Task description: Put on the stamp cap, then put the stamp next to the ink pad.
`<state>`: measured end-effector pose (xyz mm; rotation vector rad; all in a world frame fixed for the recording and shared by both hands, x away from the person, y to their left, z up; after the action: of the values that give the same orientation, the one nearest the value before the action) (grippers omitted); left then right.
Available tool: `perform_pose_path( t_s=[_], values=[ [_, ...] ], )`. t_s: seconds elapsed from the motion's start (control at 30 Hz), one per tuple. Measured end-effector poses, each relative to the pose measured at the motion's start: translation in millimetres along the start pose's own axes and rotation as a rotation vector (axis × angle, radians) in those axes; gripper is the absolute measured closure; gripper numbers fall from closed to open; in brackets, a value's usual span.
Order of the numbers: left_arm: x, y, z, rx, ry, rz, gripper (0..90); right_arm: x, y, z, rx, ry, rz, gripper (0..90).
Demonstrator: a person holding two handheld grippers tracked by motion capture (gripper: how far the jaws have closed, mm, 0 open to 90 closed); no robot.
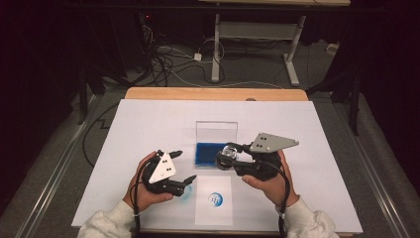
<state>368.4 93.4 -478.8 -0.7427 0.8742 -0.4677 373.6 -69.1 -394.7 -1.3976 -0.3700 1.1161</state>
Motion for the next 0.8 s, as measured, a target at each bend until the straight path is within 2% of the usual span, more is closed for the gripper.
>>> perform_pose_path(
  t_s=[0.23,0.4,0.47,0.6,0.7,0.8],
  values=[
    [-22.4,21.3,2.0,0.008,-0.043,0.015,15.9,-8.0,0.6,-6.1,0.004,0.016,-0.003,56.7],
    [-35.0,39.1,4.0,-0.011,-0.079,0.025,15.9,-16.7,0.6,-13.5,0.007,0.043,-0.006,56.7],
    [-38.3,47.8,2.9,-0.026,-0.075,0.039,15.9,-20.1,0.9,-17.5,0.007,0.053,-0.006,56.6],
    [-45.2,62.8,1.6,-0.020,-0.093,0.076,15.9,-26.4,2.1,-25.2,0.003,0.076,-0.001,56.6],
    [-50.2,69.5,-0.5,-0.053,-0.093,0.073,15.9,-31.3,2.0,-31.7,0.007,0.095,-0.002,56.6],
    [-53.1,76.4,-2.7,-0.057,-0.091,0.088,15.9,-34.4,3.5,-39.2,0.012,0.118,0.003,56.6]
  ],
)
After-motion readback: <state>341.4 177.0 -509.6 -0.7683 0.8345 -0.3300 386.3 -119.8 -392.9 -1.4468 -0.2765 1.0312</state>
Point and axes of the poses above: each handheld gripper's, and its own axes: x roughly forward along the jaws, y roughly out of its underside, z roughly to its left, the point moved 10 cm from there along x, roughly forward along the jaws, and after that the axes turned 14 degrees about x, right-handed, at the moved point
